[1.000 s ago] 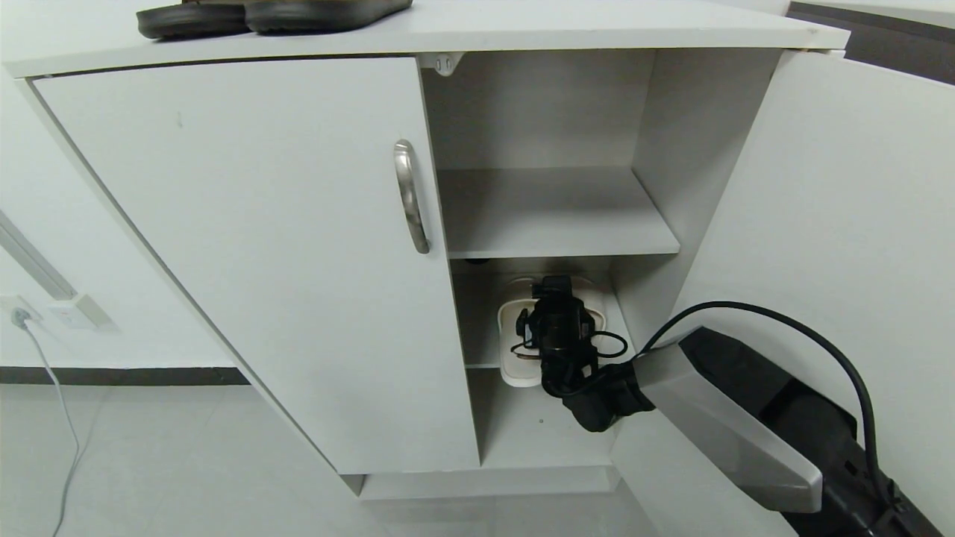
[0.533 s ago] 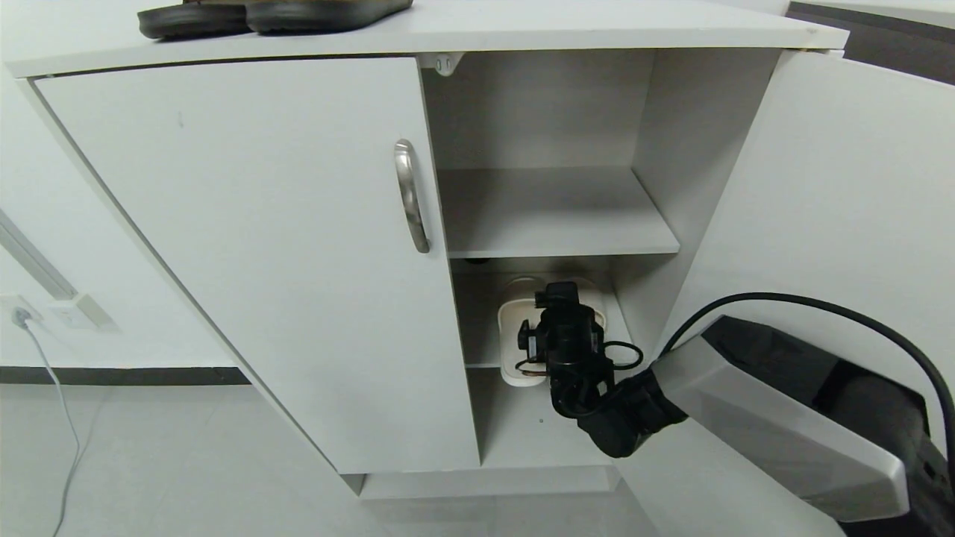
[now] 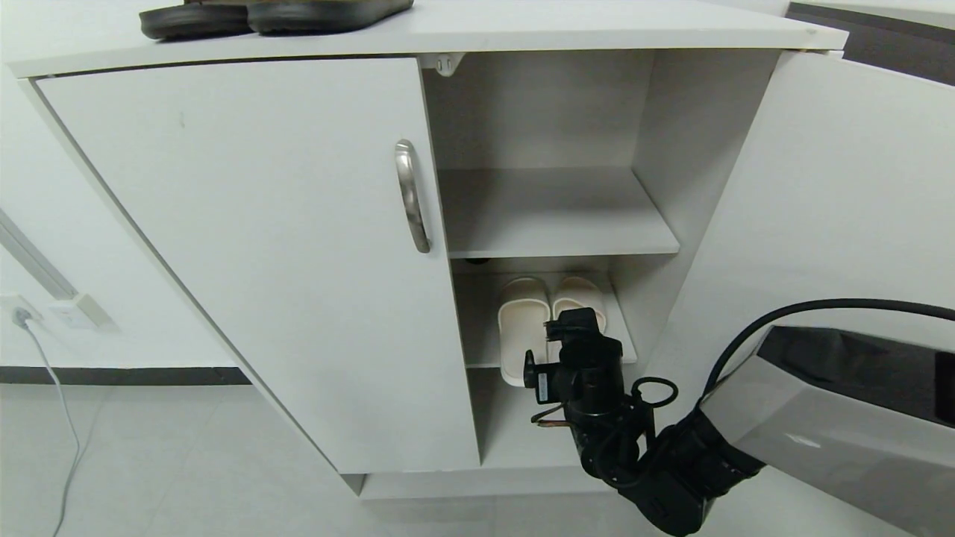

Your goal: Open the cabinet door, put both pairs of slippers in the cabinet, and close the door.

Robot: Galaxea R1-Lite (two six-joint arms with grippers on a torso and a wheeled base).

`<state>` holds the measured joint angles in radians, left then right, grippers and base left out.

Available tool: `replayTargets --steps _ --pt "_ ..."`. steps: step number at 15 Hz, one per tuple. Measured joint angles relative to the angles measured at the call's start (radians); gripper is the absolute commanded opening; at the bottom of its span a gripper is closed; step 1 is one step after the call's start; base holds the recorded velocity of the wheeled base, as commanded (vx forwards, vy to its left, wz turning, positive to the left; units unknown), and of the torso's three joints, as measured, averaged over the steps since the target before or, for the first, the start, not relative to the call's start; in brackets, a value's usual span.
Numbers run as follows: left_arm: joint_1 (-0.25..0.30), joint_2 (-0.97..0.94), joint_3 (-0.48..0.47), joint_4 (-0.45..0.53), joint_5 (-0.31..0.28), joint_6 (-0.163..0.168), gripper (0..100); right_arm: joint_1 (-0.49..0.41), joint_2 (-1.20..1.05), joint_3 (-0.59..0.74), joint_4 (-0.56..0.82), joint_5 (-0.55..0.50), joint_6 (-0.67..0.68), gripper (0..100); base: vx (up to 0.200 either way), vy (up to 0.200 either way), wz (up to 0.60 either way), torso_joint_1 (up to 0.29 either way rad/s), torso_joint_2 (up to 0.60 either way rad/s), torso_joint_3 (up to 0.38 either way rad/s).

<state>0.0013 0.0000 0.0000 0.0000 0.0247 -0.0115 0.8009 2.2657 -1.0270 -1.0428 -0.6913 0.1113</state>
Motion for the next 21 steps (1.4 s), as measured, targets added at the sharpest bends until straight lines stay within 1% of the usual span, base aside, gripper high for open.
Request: replayTargets --steps 2,6,10,21 --pt "0.000 0.000 0.000 0.000 0.000 0.000 0 0.003 -0.011 0.009 -0.003 0.000 0.001 100 0.000 0.000 0.00 0.000 0.00 0.000" --pt "0.000 0.000 0.000 0.000 0.000 -0.006 0 0.004 -0.021 0.055 -0.013 0.000 0.003 100 -0.200 0.000 0.00 0.007 0.00 0.001" --pt "0.000 0.000 0.000 0.000 -0.001 -0.005 0 0.009 -0.024 0.067 -0.020 0.000 0.003 100 -0.200 0.000 0.00 0.002 0.00 0.000" --pt "0.000 0.000 -0.001 0.000 -0.002 -0.002 0 0.026 -0.060 0.093 -0.020 -0.002 -0.002 100 0.000 0.000 0.00 0.000 0.00 0.000"
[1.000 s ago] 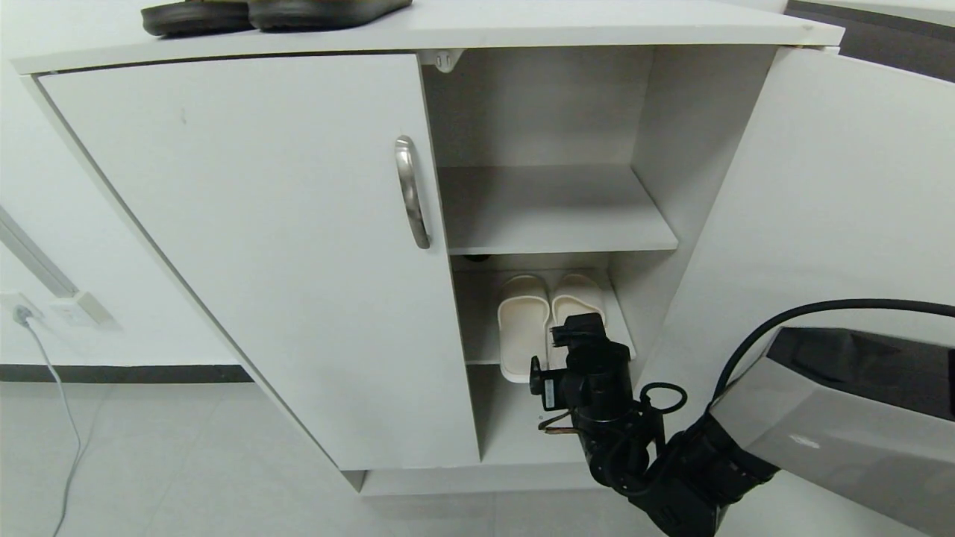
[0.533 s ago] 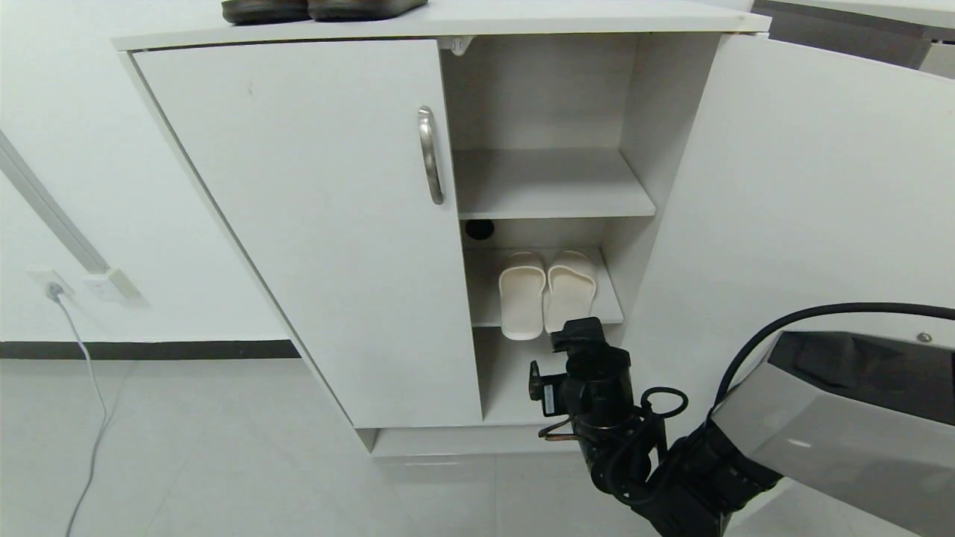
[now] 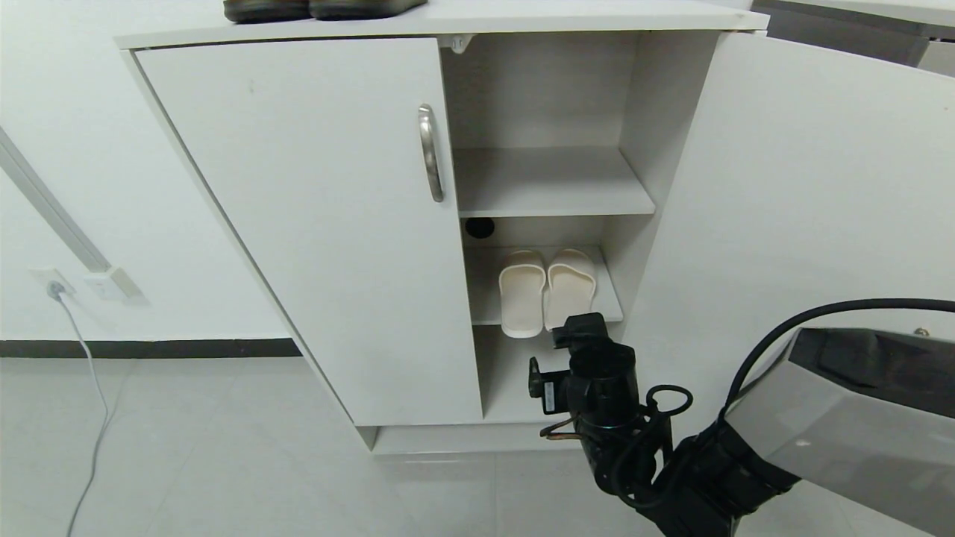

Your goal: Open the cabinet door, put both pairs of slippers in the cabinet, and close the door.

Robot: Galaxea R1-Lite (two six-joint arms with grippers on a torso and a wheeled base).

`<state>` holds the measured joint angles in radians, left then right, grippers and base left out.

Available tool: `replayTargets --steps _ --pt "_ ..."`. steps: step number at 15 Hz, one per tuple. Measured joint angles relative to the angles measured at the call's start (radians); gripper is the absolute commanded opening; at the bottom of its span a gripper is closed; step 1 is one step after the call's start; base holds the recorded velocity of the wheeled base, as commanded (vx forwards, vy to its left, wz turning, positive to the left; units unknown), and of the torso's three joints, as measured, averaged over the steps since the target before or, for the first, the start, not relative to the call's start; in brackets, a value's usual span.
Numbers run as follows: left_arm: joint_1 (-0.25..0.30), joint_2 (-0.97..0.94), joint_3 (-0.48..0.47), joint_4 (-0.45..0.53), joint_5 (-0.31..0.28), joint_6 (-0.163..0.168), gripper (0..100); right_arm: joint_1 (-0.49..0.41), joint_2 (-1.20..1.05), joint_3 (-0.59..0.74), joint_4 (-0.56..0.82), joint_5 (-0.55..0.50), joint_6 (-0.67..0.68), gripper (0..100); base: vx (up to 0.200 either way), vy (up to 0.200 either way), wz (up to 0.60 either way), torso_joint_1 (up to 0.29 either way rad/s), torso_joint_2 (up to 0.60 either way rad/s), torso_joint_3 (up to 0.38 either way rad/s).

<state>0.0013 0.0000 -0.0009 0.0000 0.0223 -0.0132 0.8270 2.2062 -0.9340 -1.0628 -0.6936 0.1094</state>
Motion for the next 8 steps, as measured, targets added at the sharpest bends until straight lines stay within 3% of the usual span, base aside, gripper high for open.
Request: replayTargets --steps 3,8 --pt "0.000 0.000 0.000 0.001 0.000 0.000 0 0.007 -0.015 0.010 0.000 0.000 -0.001 100 0.000 0.000 0.00 0.000 0.00 0.073" --pt "0.000 0.000 -0.001 0.001 -0.001 0.000 0 0.020 -0.037 0.025 0.000 0.000 -0.005 100 0.000 0.000 0.00 0.001 0.00 0.184"
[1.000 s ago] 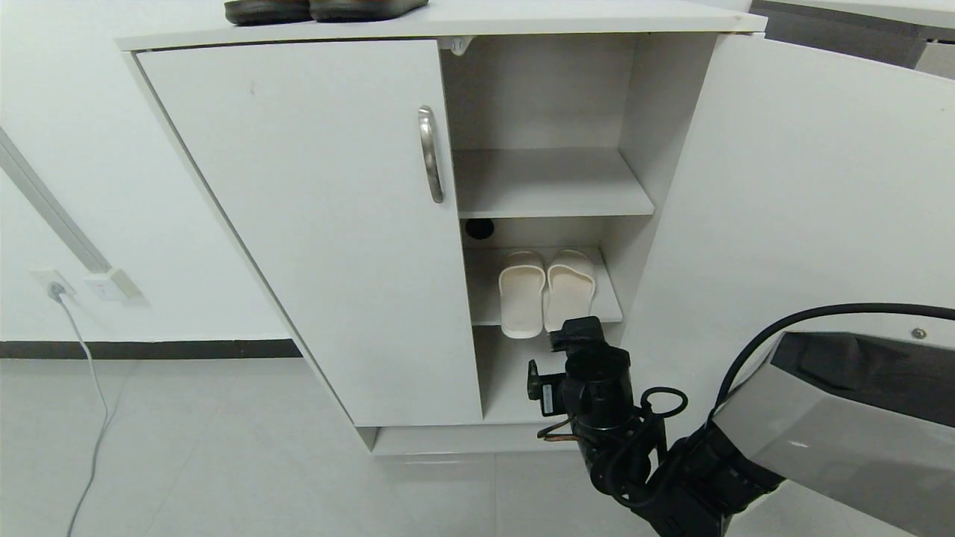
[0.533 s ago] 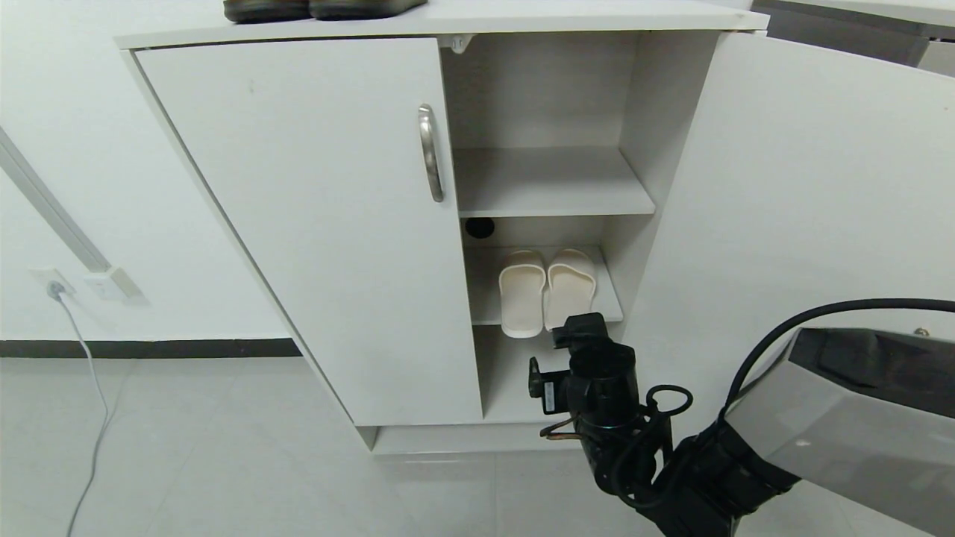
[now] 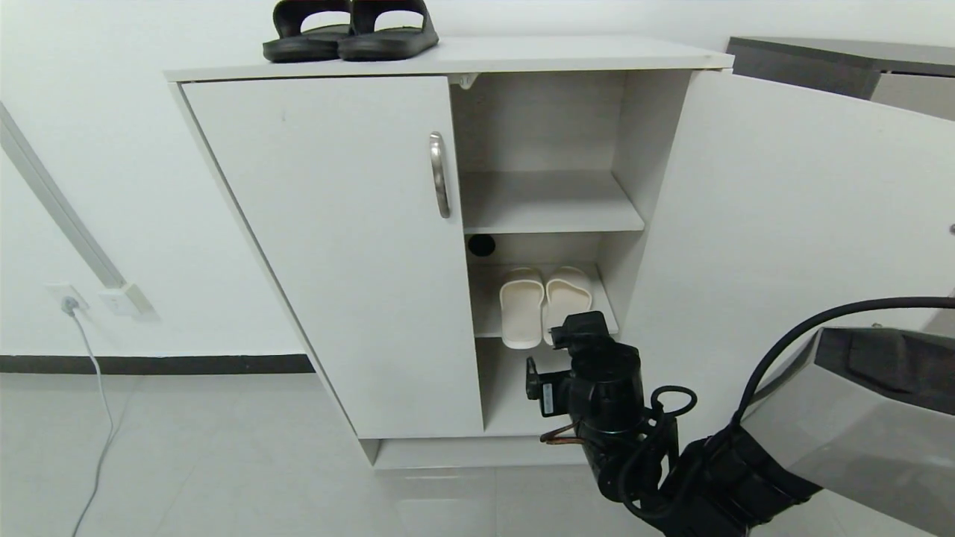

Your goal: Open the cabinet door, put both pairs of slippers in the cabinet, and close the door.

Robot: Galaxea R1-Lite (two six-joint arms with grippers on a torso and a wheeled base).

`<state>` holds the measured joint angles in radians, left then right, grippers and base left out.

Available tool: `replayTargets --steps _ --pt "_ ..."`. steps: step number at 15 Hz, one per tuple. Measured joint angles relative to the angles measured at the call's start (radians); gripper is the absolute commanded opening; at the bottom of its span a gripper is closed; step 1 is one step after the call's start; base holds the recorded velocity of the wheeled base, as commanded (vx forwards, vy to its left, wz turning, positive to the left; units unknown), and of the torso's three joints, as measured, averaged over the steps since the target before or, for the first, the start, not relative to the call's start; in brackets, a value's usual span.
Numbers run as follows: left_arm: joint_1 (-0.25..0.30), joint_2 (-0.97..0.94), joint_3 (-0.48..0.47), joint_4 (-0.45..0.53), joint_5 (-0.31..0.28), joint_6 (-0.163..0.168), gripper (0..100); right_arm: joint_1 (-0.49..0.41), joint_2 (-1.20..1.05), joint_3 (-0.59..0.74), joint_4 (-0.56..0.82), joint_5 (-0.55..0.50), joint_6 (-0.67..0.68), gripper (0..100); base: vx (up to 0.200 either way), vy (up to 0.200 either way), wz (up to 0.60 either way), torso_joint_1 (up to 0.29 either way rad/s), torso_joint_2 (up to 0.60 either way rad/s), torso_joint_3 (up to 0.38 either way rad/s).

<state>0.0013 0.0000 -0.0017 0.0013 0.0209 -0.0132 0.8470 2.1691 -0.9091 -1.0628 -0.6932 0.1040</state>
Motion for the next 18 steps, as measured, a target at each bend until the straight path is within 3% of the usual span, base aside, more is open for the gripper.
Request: replayTargets --steps 5,12,18 --pt "0.000 0.000 0.001 -0.001 0.001 0.000 0 0.011 -0.032 0.027 0.000 0.008 -0.005 100 0.000 0.000 0.00 0.000 0.00 0.170" --pt "0.000 0.000 0.002 -0.001 0.004 -0.003 0 0.027 -0.091 0.070 0.000 0.027 -0.020 100 0.000 0.000 0.00 0.000 0.00 0.000" --pt "-0.001 0.000 0.002 0.000 0.006 -0.006 0 0.030 -0.092 0.077 0.002 0.027 -0.020 100 0.000 0.200 0.00 0.004 0.00 0.002"
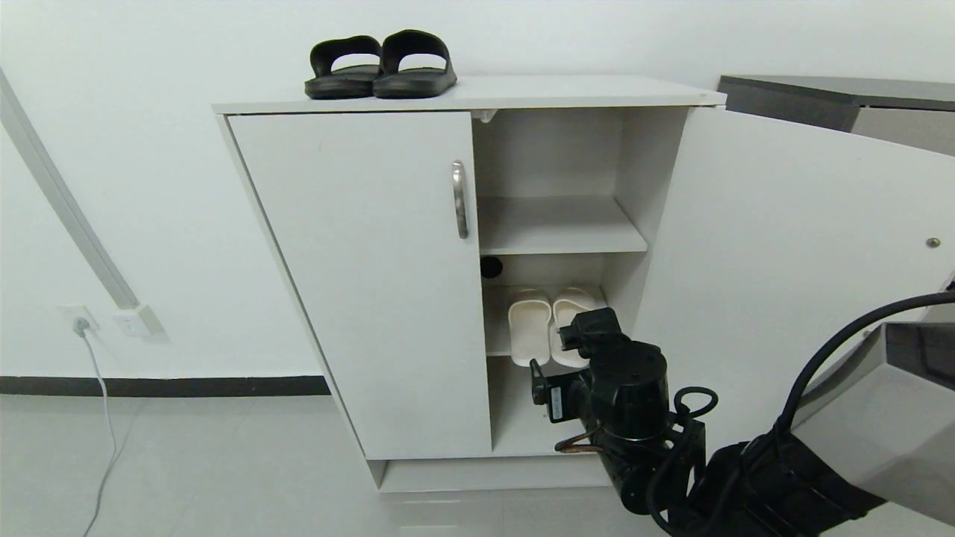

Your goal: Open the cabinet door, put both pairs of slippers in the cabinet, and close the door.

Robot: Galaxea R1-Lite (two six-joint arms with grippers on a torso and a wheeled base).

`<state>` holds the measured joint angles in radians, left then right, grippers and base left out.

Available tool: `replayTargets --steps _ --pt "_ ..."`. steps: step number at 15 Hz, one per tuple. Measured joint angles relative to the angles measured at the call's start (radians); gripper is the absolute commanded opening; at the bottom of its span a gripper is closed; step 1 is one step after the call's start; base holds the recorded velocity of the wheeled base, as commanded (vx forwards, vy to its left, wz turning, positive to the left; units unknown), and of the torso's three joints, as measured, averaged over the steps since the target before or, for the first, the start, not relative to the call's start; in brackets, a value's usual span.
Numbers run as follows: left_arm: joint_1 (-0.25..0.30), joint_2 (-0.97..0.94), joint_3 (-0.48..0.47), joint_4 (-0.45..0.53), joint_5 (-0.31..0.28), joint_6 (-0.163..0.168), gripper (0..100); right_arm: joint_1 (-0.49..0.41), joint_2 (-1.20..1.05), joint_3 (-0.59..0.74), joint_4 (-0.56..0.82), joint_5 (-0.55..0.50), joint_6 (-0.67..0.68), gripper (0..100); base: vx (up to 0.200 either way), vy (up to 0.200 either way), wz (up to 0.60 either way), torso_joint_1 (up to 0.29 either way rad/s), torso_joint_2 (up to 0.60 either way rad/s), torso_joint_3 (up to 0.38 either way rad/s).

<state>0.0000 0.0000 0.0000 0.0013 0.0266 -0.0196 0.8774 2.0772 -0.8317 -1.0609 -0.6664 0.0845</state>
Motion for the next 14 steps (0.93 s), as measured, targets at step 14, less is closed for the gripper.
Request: replayTargets --steps 14 --pt "0.001 0.000 -0.001 -0.001 -0.001 0.000 0 -0.010 0.030 0.005 -0.018 0.033 -0.022 100 0.000 0.171 0.00 0.003 0.00 0.003"
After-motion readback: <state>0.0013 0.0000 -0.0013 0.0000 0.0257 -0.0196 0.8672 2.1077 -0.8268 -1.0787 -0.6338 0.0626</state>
